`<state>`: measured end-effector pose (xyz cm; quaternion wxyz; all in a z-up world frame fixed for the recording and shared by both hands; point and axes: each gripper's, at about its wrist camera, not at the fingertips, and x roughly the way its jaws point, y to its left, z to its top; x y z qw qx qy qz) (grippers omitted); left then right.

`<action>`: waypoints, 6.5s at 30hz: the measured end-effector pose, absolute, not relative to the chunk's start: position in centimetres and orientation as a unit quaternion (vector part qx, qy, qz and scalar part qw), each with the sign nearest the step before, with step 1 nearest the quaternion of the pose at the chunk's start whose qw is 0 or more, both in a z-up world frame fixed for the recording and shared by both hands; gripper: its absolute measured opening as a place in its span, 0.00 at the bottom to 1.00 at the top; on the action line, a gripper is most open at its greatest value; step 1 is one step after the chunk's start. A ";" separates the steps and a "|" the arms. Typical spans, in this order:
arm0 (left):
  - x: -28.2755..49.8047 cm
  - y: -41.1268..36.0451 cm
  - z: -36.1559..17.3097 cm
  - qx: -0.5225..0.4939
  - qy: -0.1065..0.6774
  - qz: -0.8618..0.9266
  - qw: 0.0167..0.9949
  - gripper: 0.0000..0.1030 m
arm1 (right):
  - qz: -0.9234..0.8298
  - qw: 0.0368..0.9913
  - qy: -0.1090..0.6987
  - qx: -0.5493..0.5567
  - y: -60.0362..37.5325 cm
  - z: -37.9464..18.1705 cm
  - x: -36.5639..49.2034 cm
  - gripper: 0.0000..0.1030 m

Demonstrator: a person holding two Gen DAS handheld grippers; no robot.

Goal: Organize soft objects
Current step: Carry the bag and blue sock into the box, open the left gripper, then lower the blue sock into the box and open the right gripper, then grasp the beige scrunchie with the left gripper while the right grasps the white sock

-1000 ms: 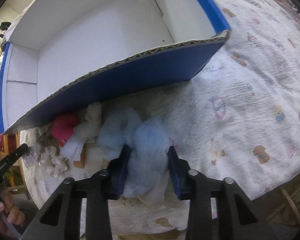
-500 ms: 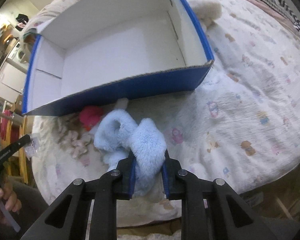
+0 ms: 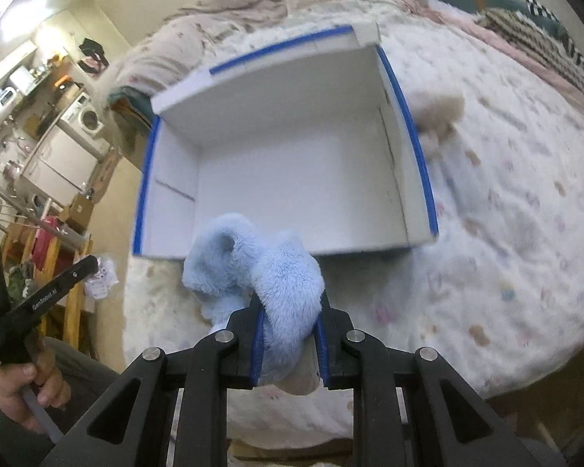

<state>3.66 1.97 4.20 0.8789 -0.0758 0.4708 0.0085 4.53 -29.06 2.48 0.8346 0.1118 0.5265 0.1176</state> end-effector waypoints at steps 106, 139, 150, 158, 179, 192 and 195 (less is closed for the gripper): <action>7.7 -0.8 1.1 -0.044 0.457 0.010 0.888 0.62 | 0.063 0.839 0.522 0.142 -26.6 -4.3 13.4 0.78; 2.3 4.9 -3.4 -0.070 0.500 0.064 0.861 0.62 | 0.067 0.799 0.552 0.230 -28.6 -6.7 8.4 0.78; 2.3 6.2 -3.9 -0.082 0.508 0.070 0.854 0.62 | 0.072 0.731 0.630 0.254 -25.6 -12.7 11.2 0.42; 2.6 6.5 -4.8 -0.090 0.520 0.070 0.846 0.62 | 0.104 0.739 0.623 0.234 -24.4 -11.8 11.4 0.06; 5.8 -2.6 -7.3 -0.094 0.558 -0.056 0.822 0.62 | 0.103 0.772 0.583 0.232 -28.7 -8.5 9.1 0.06; 6.8 -4.6 -7.6 -0.083 0.554 -0.092 0.823 0.07 | 0.106 0.771 0.585 0.230 -28.7 -8.8 9.2 0.06; 6.6 -3.2 -6.3 -0.101 0.540 -0.088 0.831 0.06 | 0.109 0.772 0.582 0.230 -28.7 -8.7 9.1 0.06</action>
